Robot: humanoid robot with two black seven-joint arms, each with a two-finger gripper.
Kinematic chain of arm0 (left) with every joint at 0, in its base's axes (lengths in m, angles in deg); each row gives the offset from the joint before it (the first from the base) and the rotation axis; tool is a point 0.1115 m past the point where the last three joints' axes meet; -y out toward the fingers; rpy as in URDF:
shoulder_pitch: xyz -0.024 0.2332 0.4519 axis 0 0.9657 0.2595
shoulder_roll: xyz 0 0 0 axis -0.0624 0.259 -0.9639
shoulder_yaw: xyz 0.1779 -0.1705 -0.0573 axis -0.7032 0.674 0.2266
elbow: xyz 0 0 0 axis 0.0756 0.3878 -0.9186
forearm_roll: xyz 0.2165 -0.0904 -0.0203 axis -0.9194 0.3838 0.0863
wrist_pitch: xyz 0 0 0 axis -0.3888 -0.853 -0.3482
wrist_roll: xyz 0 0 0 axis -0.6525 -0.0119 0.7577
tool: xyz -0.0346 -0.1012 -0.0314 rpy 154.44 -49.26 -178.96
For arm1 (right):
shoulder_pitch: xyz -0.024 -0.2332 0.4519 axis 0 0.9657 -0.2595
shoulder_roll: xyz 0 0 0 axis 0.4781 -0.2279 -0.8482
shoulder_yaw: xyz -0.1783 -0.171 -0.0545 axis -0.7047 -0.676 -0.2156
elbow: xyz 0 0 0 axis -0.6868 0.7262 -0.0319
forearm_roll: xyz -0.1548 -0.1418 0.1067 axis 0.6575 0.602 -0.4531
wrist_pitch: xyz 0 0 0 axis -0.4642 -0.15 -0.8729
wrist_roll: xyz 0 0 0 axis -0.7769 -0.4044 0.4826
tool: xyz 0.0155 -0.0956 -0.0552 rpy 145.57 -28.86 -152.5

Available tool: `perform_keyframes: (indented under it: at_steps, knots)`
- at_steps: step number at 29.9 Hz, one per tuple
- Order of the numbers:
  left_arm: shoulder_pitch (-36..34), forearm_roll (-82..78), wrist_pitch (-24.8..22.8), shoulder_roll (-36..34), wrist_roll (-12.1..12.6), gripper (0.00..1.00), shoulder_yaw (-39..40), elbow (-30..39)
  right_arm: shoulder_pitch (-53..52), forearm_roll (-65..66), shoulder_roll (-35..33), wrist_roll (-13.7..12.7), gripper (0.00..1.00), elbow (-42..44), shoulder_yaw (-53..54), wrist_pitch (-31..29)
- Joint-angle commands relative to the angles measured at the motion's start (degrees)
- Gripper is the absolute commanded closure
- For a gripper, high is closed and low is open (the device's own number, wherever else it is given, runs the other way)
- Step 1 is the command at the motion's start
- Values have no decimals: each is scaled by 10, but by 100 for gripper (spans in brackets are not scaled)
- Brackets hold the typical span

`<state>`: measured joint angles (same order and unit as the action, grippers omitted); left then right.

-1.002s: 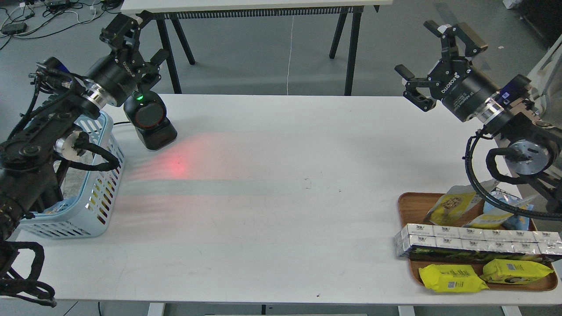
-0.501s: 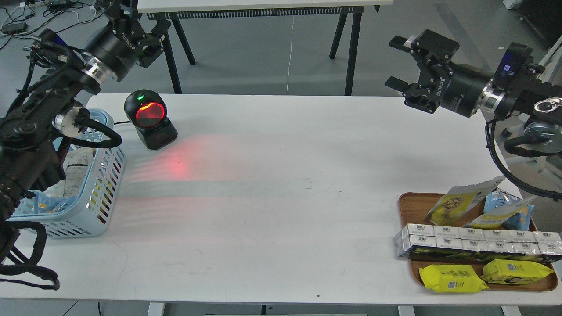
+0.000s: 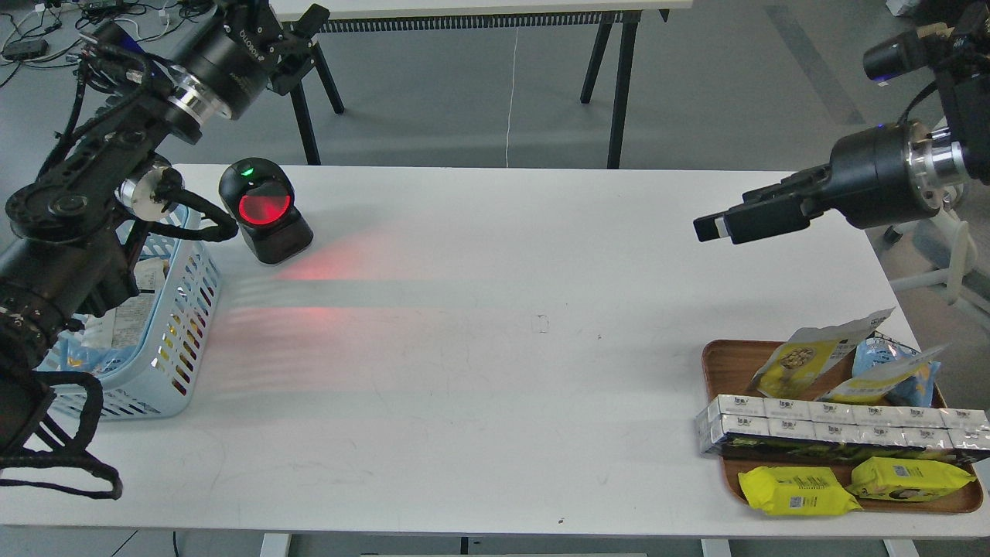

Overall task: Scan snack and place in basket
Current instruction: 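Move the right gripper over the wooden tray toward the yellow snack packet, then grasp the yellow-and-white snack packet on the tray with the right gripper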

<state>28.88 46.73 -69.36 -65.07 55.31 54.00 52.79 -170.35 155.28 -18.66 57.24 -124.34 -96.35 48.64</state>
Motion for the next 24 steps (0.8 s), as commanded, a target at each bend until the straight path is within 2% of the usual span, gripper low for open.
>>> perform_keyframes:
  at_steps: [1,10,24]
  knots:
    - [1,1,0,-1,0,0,-17,0,-19,150,-22,5,0,-31,-8,0]
    - [2,1,0,2,0,0,-17,0,-15,378,-92,5,0,-89,-6,0]
    - [2,1,0,6,0,0,-20,-2,56,438,-101,5,0,-83,-7,0]
